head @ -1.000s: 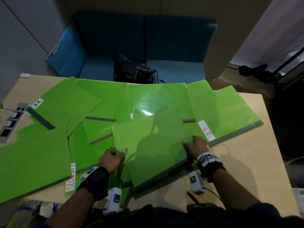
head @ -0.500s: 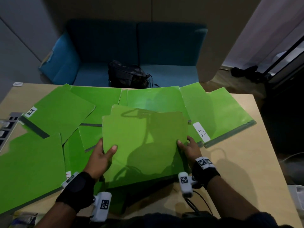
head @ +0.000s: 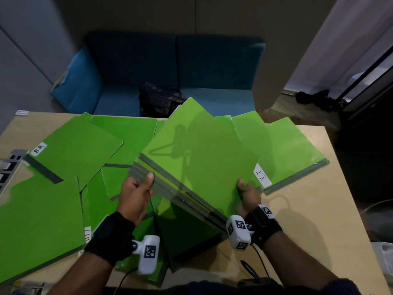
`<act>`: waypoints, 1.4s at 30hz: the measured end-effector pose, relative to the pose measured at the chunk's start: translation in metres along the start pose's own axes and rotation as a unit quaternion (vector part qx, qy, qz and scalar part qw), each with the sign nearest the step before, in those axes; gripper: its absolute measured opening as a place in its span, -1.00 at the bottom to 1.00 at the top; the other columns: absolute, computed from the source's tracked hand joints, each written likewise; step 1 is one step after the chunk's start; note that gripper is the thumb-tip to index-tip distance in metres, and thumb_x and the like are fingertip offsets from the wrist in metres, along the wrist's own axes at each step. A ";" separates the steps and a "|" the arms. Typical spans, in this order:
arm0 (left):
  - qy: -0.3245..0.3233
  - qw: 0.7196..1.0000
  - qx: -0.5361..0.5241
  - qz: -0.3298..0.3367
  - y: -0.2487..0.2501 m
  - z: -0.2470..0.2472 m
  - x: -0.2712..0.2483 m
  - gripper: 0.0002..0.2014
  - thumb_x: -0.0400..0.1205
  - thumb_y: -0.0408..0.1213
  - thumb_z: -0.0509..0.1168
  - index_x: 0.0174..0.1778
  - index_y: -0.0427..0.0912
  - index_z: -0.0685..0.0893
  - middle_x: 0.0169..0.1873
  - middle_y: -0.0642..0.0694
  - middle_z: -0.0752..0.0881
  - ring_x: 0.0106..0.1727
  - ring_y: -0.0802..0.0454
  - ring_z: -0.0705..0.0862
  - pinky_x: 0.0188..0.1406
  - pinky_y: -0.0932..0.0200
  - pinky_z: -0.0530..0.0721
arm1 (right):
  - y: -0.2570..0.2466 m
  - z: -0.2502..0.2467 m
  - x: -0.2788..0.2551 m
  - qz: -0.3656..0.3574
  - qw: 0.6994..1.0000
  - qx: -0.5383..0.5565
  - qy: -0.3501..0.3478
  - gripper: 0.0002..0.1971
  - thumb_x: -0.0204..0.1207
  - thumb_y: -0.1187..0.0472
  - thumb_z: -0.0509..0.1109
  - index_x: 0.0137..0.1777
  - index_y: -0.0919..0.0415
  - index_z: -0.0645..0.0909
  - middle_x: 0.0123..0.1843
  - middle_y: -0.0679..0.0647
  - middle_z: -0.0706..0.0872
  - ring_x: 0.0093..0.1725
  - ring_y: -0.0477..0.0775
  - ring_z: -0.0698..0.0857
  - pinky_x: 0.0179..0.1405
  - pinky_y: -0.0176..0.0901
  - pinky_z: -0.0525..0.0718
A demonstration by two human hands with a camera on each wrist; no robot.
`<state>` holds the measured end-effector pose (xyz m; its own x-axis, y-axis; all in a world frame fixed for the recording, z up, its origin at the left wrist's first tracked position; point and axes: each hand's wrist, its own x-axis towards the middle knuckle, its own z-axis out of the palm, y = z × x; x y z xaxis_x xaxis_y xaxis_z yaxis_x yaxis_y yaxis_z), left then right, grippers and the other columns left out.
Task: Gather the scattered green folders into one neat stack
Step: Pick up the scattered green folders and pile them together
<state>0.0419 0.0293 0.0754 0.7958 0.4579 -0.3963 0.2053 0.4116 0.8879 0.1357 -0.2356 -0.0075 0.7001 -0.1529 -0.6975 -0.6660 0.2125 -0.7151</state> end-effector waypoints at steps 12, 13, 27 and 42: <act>0.138 0.988 0.063 0.023 -0.006 0.010 0.023 -0.58 0.57 -0.03 0.41 -0.35 -0.02 0.27 -0.48 -0.03 0.25 -0.50 0.02 0.20 -0.51 0.12 0.28 | 0.005 0.004 0.006 0.017 1.000 0.018 -0.013 -0.08 0.42 0.32 0.53 0.71 0.21 0.10 0.54 0.16 0.42 0.45 0.39 0.52 0.37 0.37 0.57; 0.143 0.987 0.065 0.018 -0.006 0.011 0.024 -0.59 0.57 0.00 0.40 -0.34 -0.03 0.29 -0.48 -0.04 0.26 -0.53 0.03 0.22 -0.52 0.15 0.30 | 0.003 0.004 0.003 0.013 1.000 0.012 -0.017 -0.13 0.45 0.36 0.51 0.70 0.24 0.12 0.54 0.26 0.45 0.43 0.42 0.54 0.34 0.32 0.60; 0.130 0.989 0.065 0.004 -0.011 -0.023 0.040 -0.72 0.56 -0.40 0.41 -0.24 -0.06 0.42 -0.34 -0.04 0.50 -0.20 -0.06 0.59 -0.11 0.02 0.62 | -0.007 0.011 -0.006 -0.134 0.965 -0.215 -0.071 0.10 0.30 -0.23 0.55 0.72 -0.06 -0.04 0.65 0.18 0.31 0.56 0.36 0.38 0.49 0.40 0.39; 0.140 0.985 0.089 -0.044 -0.029 -0.098 0.025 -0.84 0.60 -0.44 0.36 -0.11 -0.06 0.60 -0.23 0.03 0.75 -0.02 -0.12 0.67 0.08 -0.06 0.66 | -0.022 0.034 0.040 -0.291 0.721 -0.616 -0.128 -0.49 0.55 -0.10 0.43 0.49 -0.02 0.56 0.48 0.16 0.50 0.45 0.19 0.47 0.50 0.08 0.42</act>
<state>-0.0001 0.1060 0.0174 0.5879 0.6357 -0.5003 0.3832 0.3258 0.8643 0.1872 -0.2135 -0.0183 0.8727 0.3465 -0.3441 0.1466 -0.8580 -0.4922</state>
